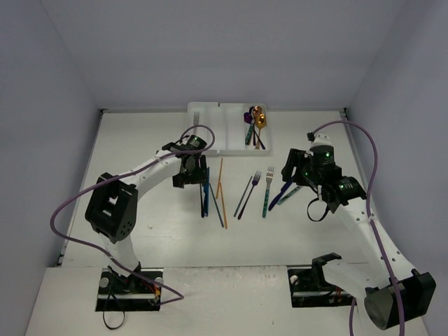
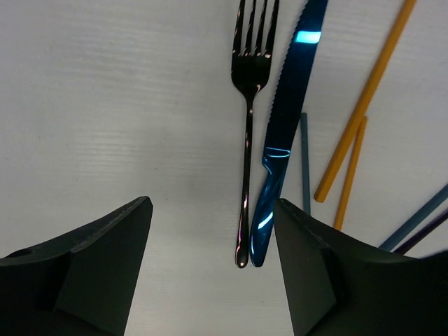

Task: Sort the eating utensils into containers

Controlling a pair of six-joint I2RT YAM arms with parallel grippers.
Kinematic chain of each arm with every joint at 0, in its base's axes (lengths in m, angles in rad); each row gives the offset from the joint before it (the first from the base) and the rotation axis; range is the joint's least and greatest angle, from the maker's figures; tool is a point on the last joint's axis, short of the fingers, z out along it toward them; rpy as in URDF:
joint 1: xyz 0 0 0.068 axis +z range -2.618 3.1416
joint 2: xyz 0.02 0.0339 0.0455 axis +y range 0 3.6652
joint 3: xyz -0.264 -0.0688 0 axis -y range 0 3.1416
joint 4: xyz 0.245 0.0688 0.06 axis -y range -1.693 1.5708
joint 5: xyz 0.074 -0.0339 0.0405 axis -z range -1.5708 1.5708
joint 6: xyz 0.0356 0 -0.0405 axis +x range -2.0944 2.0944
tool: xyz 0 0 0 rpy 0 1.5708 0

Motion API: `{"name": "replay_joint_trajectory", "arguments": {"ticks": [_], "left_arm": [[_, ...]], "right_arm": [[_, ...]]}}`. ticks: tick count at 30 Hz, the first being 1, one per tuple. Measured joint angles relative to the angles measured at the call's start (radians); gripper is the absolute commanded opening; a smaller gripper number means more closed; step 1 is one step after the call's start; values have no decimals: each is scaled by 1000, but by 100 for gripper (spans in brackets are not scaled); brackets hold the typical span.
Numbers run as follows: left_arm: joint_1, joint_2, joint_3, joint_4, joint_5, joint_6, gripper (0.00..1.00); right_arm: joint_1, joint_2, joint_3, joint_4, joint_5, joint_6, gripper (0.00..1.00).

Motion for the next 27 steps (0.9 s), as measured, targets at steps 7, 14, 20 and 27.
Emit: {"name": "replay_joint_trajectory", "arguments": {"ticks": [7, 14, 20, 27], "left_arm": [[-2, 59, -15, 40, 11, -42, 46], [-3, 136, 9, 53, 12, -58, 37], [-3, 168, 41, 63, 15, -61, 31], [-3, 184, 54, 66, 8, -63, 19]], "right_arm": [[0, -26, -12, -4, -9, 0, 64], [0, -28, -16, -7, -12, 0, 64], [0, -28, -16, -12, -12, 0, 64], [0, -28, -16, -20, -11, 0, 64]]}}
